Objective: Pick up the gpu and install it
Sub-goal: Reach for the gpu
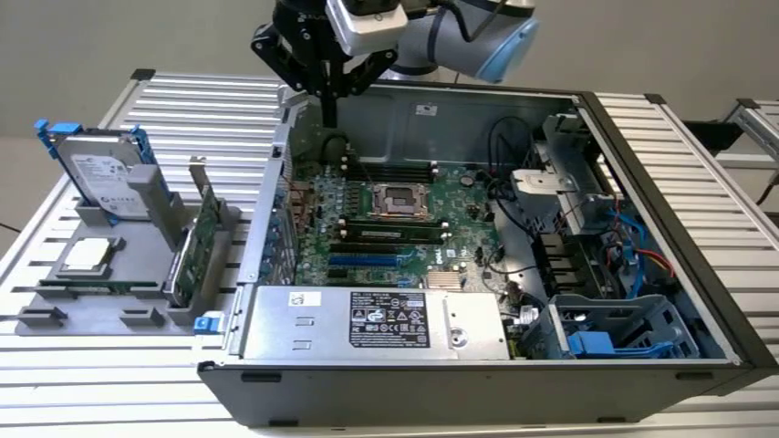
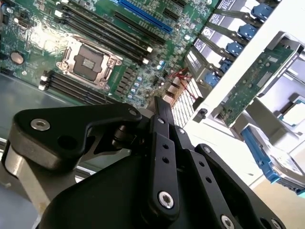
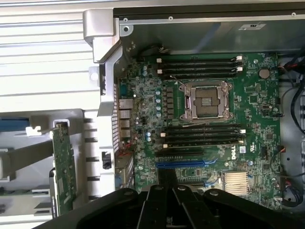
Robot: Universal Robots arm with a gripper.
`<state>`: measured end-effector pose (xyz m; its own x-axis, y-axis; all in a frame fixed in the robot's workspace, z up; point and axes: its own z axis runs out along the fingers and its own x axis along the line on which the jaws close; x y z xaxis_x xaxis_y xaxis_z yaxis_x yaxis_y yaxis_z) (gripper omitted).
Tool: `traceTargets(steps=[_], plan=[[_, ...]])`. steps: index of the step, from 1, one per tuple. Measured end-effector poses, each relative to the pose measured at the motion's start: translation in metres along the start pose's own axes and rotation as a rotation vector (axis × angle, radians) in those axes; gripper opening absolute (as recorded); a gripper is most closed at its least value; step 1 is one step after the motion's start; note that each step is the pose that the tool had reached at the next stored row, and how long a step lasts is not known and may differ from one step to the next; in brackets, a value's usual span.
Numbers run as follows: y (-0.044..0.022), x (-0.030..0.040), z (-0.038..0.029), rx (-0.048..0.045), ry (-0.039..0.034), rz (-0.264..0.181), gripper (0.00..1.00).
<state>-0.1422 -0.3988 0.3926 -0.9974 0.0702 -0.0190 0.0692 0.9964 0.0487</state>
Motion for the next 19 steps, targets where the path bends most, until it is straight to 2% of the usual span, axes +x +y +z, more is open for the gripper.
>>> traceTargets(steps=[19], plan=[[-0.0024, 0.0351, -0.0008, -0.0001, 0.0, -0.001, 0.0]])
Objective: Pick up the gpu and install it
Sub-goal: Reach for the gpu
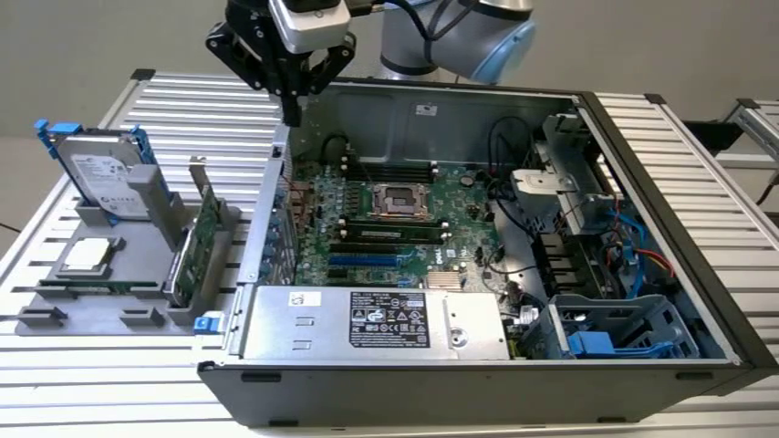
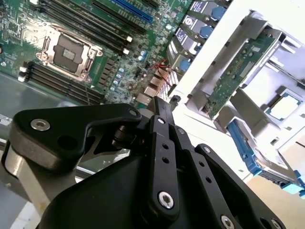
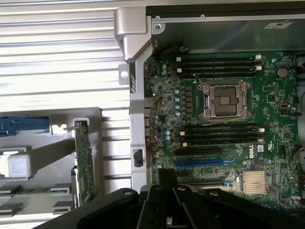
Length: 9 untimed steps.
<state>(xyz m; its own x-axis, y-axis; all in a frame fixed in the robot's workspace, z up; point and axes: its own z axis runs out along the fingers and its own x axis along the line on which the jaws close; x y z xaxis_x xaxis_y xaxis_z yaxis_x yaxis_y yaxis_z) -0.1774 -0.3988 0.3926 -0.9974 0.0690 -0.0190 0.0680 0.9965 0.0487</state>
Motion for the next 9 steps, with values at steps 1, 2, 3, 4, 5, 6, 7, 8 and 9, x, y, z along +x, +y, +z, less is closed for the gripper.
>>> traceTargets(steps=[1, 2, 3, 4, 5, 6, 7, 8, 9], plan=[[-0.0001, 0.0017, 0.0, 0.0, 0.0, 0.0, 0.0], [-0.0002, 0.0035, -0.0001, 0.0, 0.0, 0.0, 0.0], [-0.0003, 0.0052, -0.0002, 0.0001, 0.0001, 0.0, 0.0], [-0.0005, 0.007, -0.0002, 0.0, 0.0, 0.0, 0.0], [-0.0006, 0.009, -0.0002, 0.0, 0.0, 0.0, 0.0], [-0.0007, 0.011, -0.0003, 0.0, 0.0, 0.0, 0.0], [-0.0009, 0.013, -0.0003, 0.0, 0.0, 0.0, 0.0], [-0.001, 0.015, -0.0004, 0.0, 0.0001, 0.0, 0.0], [-0.0011, 0.0168, -0.0004, 0.0, 0.0, 0.0, 0.0]])
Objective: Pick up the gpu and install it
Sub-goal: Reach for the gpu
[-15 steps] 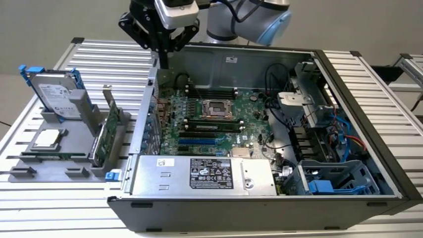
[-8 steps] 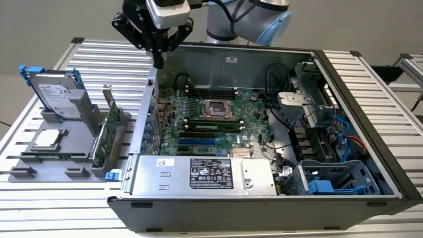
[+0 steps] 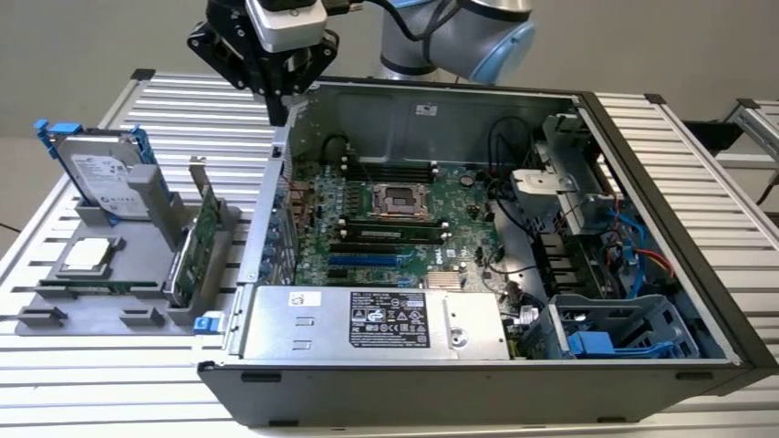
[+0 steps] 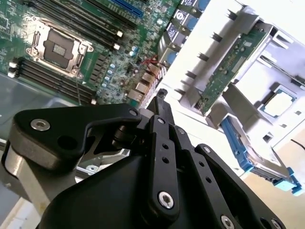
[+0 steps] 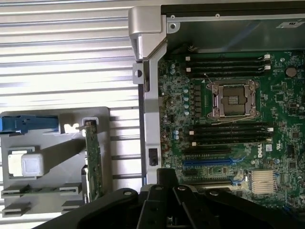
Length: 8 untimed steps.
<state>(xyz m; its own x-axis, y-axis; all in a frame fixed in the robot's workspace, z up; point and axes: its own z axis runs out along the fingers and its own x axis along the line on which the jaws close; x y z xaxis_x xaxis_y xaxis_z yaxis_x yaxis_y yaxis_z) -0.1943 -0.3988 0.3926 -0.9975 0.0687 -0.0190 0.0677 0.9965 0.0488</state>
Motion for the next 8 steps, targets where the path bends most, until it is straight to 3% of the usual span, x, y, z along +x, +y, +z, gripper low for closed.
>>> traceTargets(steps=[8], plan=[[-0.001, 0.0142, -0.0003, 0.0001, 0.0001, 0.0, 0.0]])
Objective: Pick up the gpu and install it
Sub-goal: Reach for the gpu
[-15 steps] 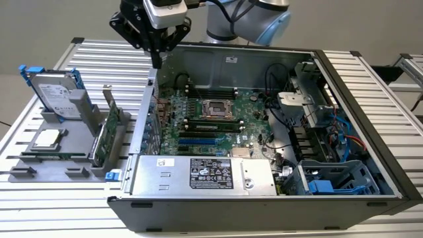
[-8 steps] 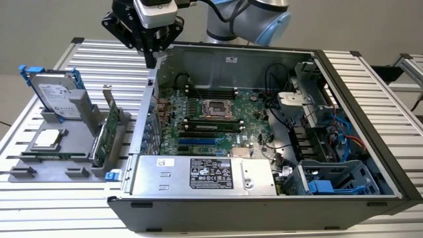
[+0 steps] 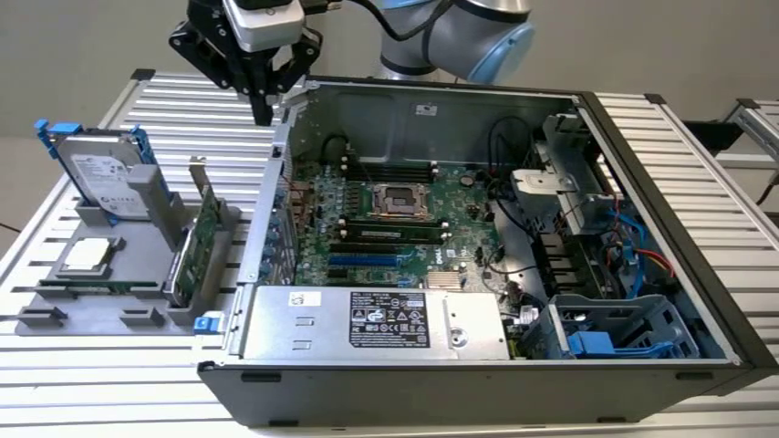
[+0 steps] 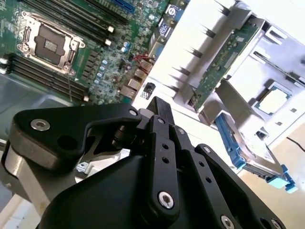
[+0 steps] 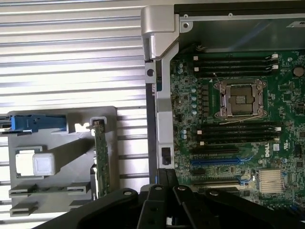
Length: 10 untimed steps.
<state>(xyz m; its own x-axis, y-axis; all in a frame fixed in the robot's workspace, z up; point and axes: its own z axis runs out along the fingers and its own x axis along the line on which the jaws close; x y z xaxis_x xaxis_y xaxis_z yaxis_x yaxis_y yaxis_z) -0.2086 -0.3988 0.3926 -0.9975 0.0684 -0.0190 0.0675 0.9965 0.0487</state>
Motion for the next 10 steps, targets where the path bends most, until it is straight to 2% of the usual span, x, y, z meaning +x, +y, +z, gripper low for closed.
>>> traceTargets(steps=[10], plan=[[-0.0011, 0.0161, -0.0004, -0.0001, 0.0, 0.0, 0.0]])
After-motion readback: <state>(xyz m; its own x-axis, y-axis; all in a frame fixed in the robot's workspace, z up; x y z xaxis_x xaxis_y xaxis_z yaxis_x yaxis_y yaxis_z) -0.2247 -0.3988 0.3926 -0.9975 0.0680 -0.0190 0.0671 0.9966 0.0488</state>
